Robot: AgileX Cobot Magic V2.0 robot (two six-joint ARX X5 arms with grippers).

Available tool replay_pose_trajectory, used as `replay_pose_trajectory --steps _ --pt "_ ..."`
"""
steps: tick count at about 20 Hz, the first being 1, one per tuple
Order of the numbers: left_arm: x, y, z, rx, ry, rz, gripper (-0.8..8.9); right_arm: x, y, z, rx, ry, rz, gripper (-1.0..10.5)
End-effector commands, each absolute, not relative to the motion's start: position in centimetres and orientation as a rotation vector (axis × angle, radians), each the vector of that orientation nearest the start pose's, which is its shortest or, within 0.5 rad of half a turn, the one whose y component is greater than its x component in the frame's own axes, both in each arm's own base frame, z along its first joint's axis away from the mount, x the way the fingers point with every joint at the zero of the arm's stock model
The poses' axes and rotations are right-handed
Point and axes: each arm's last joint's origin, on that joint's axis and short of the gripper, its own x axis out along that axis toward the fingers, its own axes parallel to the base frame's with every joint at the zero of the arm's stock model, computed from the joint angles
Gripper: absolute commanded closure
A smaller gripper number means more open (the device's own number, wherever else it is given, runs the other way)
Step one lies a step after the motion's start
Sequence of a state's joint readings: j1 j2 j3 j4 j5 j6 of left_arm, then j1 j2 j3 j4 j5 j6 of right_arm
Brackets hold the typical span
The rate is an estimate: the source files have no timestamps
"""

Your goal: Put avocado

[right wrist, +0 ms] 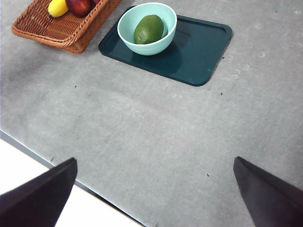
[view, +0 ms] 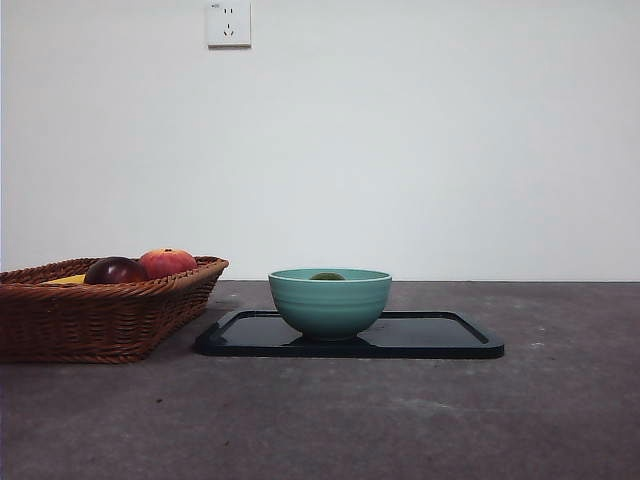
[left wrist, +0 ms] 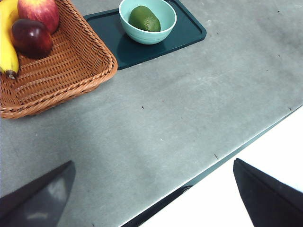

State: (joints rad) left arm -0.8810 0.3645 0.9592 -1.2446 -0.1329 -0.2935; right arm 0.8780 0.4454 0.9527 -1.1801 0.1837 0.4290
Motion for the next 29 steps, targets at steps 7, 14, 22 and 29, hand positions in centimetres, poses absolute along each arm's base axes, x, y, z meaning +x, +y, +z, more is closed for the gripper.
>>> replay_pose_trajectory --steps 7,14,22,29 --pt "1.5 -1.2 32.9 0.058 0.656 -0.640 8.11 3.1 2.9 33.1 0.067 0.709 0.525 9.3" --pt "1.5 -1.2 32.9 0.058 0.656 -0.640 7.98 3.1 2.9 33.2 0.066 0.701 0.530 9.3" --pt "1.6 -1.0 32.9 0.019 0.654 -0.525 7.98 3.1 2.9 33.2 0.066 0.701 0.530 9.3" --pt "4.0 -0.8 32.1 0.099 0.401 -0.174 7.98 3.1 2.9 33.2 0.066 0.701 0.530 9.3"
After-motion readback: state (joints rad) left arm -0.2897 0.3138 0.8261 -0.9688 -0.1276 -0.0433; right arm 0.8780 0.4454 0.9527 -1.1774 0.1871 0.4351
